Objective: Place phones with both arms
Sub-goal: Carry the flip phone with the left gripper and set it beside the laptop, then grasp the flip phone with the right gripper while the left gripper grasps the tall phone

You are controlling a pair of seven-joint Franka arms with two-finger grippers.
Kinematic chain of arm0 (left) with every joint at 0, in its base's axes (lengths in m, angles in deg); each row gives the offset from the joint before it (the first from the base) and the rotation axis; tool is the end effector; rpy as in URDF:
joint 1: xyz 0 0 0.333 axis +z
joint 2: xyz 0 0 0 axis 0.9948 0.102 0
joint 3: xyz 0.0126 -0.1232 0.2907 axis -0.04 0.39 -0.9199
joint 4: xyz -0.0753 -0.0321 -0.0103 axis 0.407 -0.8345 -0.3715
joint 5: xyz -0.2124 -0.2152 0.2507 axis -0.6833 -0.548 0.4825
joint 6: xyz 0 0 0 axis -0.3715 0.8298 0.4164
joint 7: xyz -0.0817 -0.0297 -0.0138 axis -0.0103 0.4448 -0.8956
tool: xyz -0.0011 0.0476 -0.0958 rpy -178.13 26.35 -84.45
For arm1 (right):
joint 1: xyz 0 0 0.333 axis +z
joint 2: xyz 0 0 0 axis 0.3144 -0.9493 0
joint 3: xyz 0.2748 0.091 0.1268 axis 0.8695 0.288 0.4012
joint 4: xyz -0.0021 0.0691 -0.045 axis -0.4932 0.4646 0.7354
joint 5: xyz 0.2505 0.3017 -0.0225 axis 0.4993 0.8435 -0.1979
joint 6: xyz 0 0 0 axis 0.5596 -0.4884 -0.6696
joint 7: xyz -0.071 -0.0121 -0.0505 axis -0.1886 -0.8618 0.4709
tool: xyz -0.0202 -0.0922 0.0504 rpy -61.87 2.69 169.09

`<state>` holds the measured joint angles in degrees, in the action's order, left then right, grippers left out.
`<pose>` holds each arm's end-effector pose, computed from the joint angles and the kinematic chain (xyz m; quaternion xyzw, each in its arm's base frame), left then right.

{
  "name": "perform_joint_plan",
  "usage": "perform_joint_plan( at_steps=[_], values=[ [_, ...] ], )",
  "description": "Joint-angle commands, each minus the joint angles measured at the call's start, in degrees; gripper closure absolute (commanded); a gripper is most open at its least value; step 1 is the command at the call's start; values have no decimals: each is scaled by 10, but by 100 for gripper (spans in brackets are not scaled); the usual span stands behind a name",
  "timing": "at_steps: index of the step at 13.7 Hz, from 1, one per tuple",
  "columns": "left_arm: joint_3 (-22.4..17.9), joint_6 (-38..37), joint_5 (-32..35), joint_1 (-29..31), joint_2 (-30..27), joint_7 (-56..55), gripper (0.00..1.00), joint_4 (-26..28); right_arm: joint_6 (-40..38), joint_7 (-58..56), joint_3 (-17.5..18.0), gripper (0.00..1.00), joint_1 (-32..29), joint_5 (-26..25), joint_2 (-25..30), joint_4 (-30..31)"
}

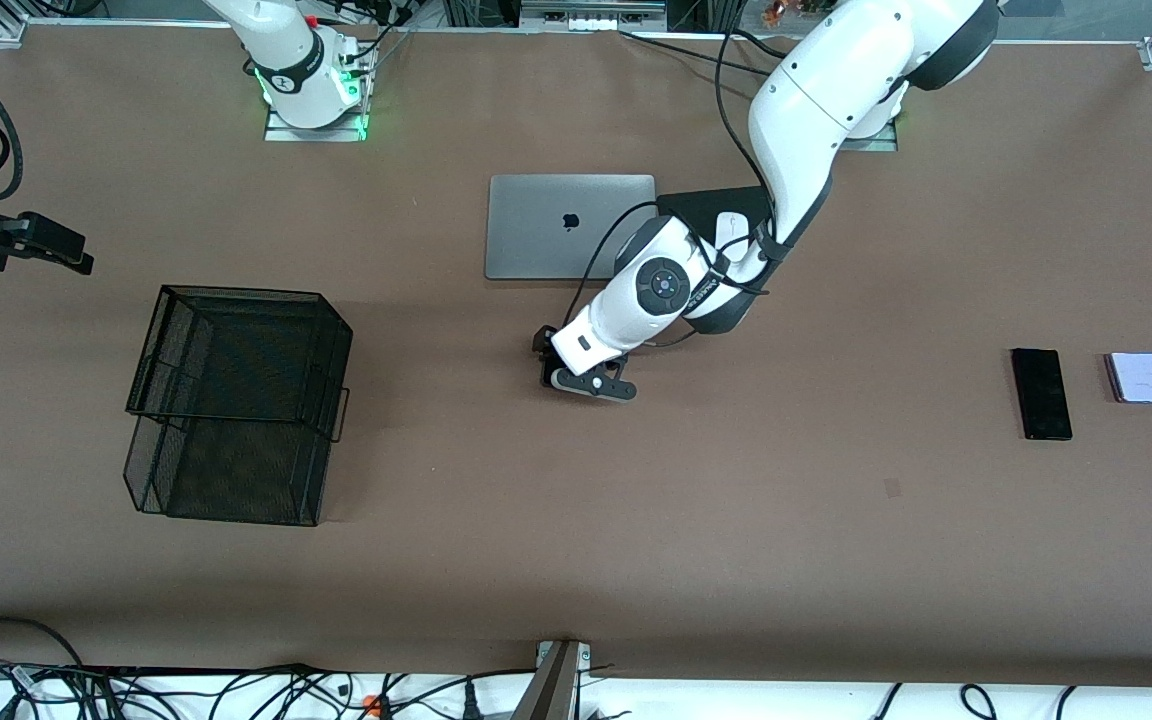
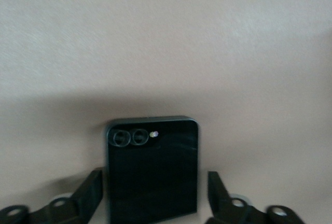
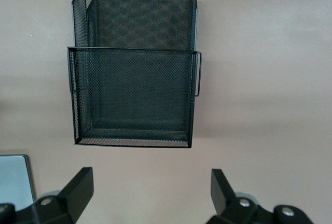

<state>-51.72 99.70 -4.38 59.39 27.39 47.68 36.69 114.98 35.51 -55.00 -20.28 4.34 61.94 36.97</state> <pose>0.5495 -0.4728 0.1752 0.9804 -0.0381 -0.0118 0.1929 0.5759 -0.0372 0.5805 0.9994 -0.0124 -0.0318 0.0099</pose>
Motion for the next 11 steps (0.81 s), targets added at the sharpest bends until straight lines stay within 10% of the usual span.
perform_joint_plan(
  at_steps=[1,6,11],
  values=[
    [-5,-38,-2,24,-29,-4,0,-8,8,5,7,0,0,8,5,10],
    [-11,-369,29,156,-163,2,0,-13,34,13,9,0,55,5,-29,14],
    [-14,-551,243,255,-219,4,0,-16,114,280,10,0,226,8,-111,9]
  ],
)
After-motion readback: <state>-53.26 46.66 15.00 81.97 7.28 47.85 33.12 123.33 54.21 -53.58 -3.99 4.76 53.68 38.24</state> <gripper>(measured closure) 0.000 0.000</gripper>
